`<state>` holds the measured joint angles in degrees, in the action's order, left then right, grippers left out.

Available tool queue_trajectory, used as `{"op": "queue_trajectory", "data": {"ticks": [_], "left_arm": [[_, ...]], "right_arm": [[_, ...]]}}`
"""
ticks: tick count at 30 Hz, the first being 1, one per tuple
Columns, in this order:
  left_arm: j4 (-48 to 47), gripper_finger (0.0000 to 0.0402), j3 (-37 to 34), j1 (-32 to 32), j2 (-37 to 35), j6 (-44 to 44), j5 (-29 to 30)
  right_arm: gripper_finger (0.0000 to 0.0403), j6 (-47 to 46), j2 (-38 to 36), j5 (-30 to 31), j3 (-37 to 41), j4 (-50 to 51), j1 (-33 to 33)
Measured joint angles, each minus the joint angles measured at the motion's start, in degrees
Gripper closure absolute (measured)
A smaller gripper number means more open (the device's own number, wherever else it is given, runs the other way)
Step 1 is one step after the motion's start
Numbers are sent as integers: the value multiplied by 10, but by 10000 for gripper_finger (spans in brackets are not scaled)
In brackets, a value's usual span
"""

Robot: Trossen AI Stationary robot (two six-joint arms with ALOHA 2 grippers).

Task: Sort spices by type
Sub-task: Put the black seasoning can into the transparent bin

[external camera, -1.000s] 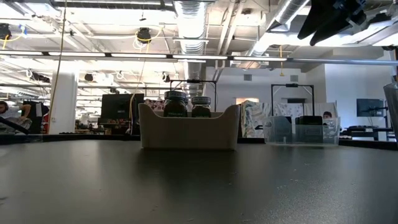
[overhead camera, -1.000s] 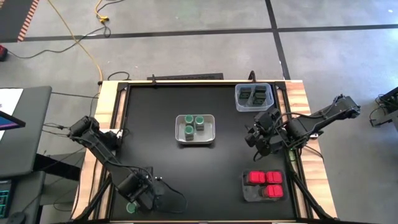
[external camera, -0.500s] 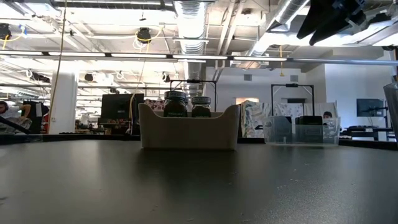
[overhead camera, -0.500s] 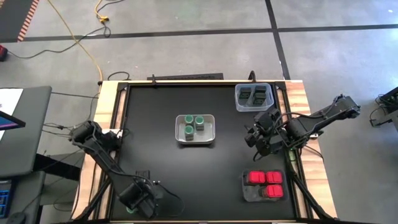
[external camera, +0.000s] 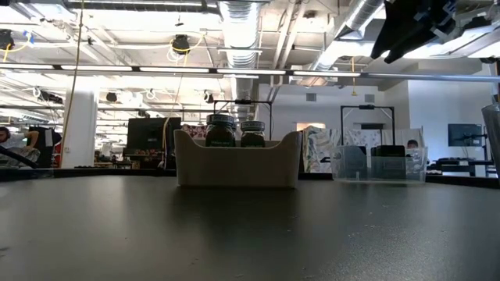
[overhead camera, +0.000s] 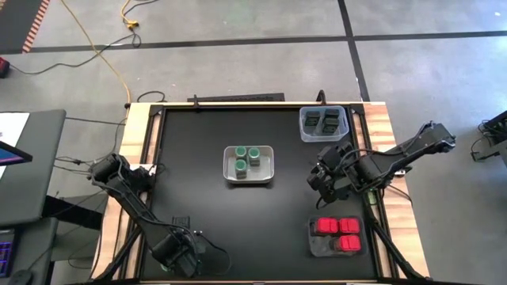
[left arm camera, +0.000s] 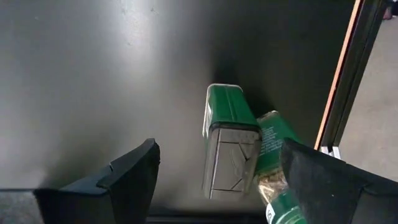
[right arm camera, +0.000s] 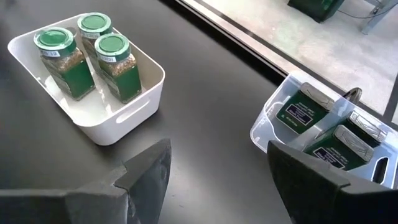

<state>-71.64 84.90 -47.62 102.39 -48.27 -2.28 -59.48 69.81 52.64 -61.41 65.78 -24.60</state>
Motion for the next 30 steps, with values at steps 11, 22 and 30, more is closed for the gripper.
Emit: {"op": "queue_trajectory", "data": {"ticks": [11,22,30], "left_arm": [[7,84,0,0,30,-1,-11],[8,98,0,0,26,-23,-19],[8,162,0,0,26,-23,-29]], "right_arm": [[108,9,-4,0,0,3,0],[108,11,-4,1,0,2,0],[108,10,-4,1,0,2,0]]}}
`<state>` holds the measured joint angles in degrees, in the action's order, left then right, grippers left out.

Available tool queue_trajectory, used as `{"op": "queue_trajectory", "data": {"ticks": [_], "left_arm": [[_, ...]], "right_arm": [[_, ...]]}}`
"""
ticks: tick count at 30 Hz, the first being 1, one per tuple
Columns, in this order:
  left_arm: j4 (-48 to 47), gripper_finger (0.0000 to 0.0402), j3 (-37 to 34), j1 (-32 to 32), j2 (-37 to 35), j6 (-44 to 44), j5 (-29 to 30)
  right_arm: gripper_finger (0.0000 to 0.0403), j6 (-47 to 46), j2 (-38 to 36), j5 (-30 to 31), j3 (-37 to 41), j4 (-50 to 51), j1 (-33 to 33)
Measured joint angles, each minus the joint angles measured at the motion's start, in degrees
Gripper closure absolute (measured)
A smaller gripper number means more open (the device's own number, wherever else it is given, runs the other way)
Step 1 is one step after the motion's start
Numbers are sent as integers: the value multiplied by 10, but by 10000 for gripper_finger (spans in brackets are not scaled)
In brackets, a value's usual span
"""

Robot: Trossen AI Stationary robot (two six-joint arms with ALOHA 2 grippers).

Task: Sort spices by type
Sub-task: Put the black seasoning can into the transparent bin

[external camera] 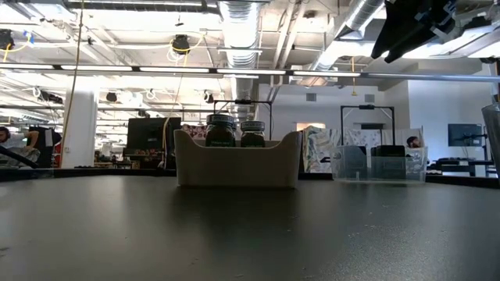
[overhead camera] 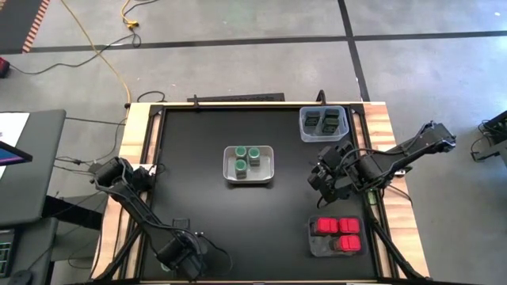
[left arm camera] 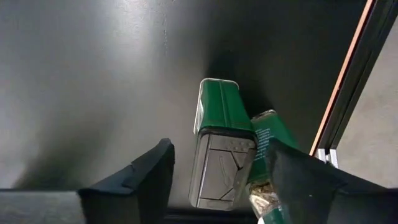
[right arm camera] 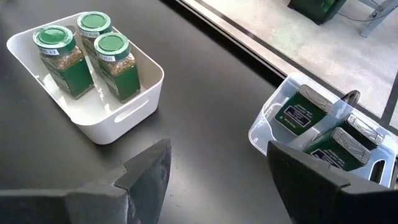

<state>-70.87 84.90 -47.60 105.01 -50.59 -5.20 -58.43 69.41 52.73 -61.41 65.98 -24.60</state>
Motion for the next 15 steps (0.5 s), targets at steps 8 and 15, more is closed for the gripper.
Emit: {"op": "queue_trajectory", "data": {"ticks": [8,15], "left_arm": [[0,212,0,0,0,2,-7],[0,239,0,0,0,2,-10]], "right_arm": [[108,0,0,0,0,0,0],[108,0,0,0,0,0,0]]}}
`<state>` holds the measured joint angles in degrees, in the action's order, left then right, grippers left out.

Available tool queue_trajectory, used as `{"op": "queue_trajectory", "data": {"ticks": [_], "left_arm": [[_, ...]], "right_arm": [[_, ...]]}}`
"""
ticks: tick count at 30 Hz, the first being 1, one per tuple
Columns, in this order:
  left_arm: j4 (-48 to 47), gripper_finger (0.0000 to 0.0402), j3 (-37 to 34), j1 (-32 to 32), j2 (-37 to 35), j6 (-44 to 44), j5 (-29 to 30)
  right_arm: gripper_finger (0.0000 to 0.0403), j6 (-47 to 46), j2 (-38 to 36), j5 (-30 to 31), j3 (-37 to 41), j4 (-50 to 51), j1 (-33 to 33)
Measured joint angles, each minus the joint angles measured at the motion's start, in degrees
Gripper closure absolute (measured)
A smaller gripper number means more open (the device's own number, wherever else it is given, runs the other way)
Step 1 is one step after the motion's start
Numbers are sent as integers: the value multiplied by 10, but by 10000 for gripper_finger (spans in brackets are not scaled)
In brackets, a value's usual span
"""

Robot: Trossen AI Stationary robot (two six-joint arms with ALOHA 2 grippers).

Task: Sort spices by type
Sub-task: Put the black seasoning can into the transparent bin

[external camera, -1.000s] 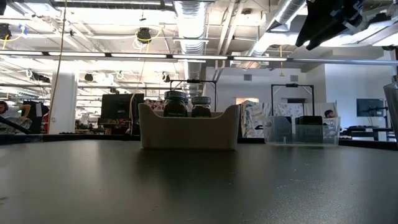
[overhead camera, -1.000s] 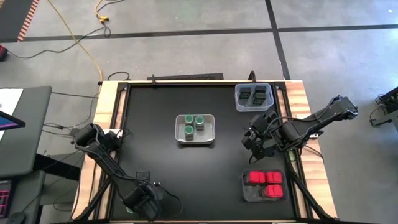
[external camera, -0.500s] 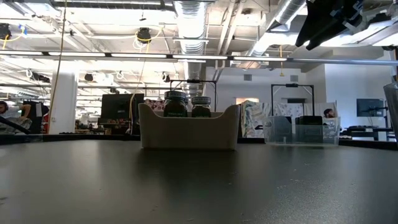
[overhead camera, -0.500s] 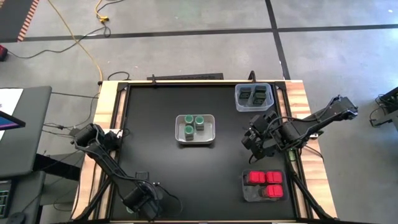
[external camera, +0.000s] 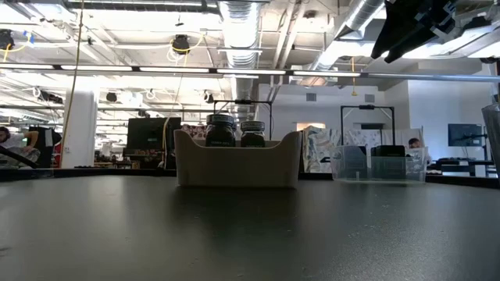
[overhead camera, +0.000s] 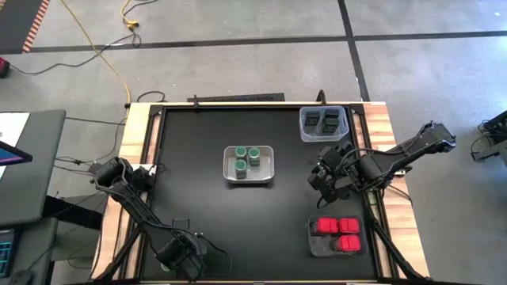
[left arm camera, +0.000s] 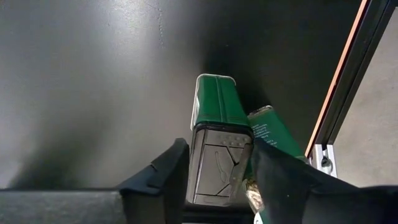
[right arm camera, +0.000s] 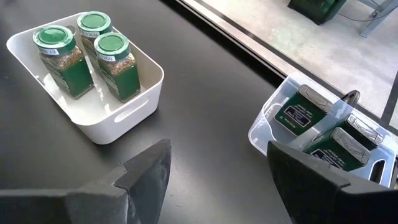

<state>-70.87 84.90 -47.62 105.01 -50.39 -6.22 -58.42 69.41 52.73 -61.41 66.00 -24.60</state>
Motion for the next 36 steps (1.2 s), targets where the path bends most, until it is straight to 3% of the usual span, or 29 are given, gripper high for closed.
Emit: {"op": "queue_trajectory", "data": {"ticks": [18,26,36], "left_arm": [[-4,269,0,4,0,10,5],[-9,270,1,36,0,21,24],[-16,270,9,101,0,108,31]], "right_arm": [[108,6,0,0,0,2,0],[108,6,0,0,0,12,0],[108,5,0,0,0,13,0]]}}
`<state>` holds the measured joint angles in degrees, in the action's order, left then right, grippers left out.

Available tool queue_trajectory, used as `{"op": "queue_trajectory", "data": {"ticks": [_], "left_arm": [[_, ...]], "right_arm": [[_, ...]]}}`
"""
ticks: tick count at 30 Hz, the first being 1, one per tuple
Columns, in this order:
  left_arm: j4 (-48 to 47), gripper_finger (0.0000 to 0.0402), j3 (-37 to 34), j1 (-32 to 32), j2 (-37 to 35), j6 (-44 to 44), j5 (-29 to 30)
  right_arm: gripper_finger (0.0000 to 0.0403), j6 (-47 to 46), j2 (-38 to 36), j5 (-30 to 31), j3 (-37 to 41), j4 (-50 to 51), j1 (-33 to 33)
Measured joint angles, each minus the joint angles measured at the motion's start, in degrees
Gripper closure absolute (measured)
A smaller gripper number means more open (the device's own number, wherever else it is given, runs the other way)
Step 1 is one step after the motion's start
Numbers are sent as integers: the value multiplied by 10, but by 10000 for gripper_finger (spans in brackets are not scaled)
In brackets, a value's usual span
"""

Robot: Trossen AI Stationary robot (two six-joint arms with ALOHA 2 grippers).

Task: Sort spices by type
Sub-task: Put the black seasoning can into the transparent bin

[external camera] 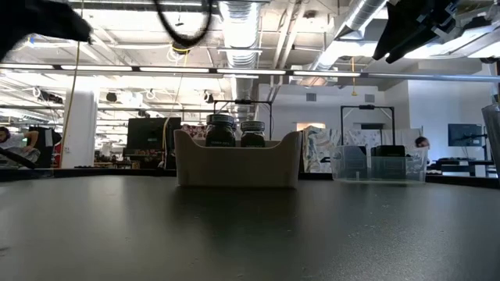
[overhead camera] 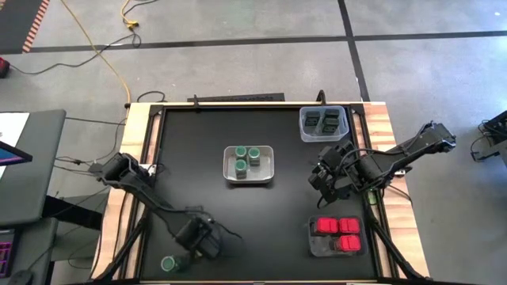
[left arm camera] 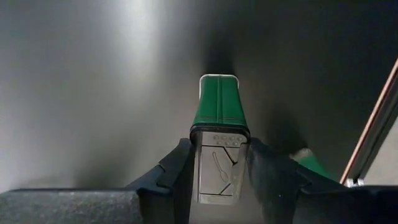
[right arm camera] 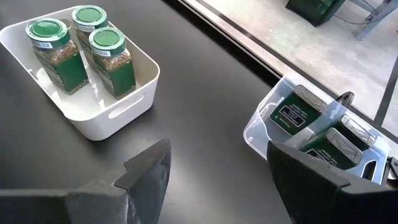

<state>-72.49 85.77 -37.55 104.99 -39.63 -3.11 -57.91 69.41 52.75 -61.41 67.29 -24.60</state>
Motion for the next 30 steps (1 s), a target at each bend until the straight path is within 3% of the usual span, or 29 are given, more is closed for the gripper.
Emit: {"op": "queue_trajectory", "data": {"ticks": [15,22,30], "left_arm": [[-5,271,7,117,0,81,9],[-5,271,7,157,0,43,6],[-6,270,34,152,0,4,5]], "right_arm": [[108,0,0,-1,0,0,0],[108,1,0,-7,0,11,0],[108,32,0,-19,0,23,0]]}}
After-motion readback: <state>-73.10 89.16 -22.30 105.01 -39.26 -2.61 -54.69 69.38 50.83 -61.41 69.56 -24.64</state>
